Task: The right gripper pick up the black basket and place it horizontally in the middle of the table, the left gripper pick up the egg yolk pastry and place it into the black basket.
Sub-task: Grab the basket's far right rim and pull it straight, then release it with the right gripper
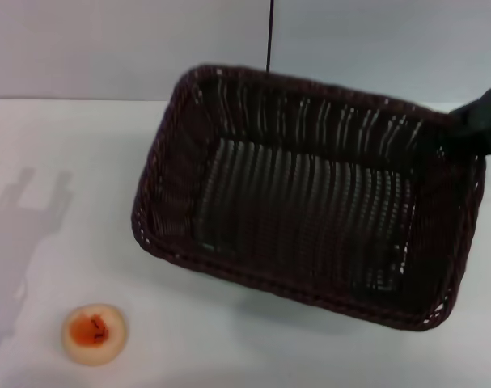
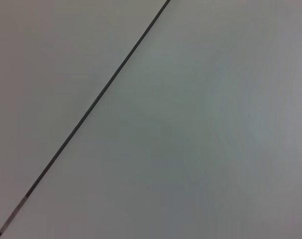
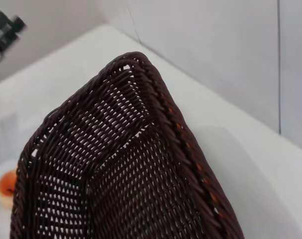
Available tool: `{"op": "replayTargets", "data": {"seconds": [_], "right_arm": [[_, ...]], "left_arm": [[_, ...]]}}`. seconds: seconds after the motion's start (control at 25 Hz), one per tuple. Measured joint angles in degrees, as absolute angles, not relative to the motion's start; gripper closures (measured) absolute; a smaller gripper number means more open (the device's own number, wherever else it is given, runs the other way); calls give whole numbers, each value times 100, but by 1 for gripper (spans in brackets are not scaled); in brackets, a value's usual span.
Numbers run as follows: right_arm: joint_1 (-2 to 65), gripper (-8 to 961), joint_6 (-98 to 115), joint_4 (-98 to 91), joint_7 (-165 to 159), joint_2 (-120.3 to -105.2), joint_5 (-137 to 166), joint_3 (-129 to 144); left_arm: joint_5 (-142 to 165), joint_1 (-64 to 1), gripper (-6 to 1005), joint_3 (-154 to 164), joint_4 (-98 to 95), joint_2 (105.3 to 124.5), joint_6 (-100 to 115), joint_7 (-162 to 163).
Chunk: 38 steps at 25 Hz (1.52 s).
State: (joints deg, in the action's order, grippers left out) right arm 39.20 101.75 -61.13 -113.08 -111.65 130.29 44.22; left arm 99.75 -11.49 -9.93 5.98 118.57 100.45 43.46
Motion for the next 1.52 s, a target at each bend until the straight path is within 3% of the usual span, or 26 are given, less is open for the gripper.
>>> {"op": "replayTargets", "data": {"seconds": [0.08,0.36,1.52], "right_arm": [[3828,785,10432,-6096,-10967,-10970,12428,4381],[3846,784,11074,-6105,-10293,-10696,12043,4310],[4048,735,10268,-4756,-8098,-10783,12307,4393]], "left_arm": [[9976,-1152,304,-993,598,11856,10066,4350],[9976,-1152,305,-1022,566,11841,10082,4506],[10055,-1114,304,-966,598,11848,10085,4885]]}}
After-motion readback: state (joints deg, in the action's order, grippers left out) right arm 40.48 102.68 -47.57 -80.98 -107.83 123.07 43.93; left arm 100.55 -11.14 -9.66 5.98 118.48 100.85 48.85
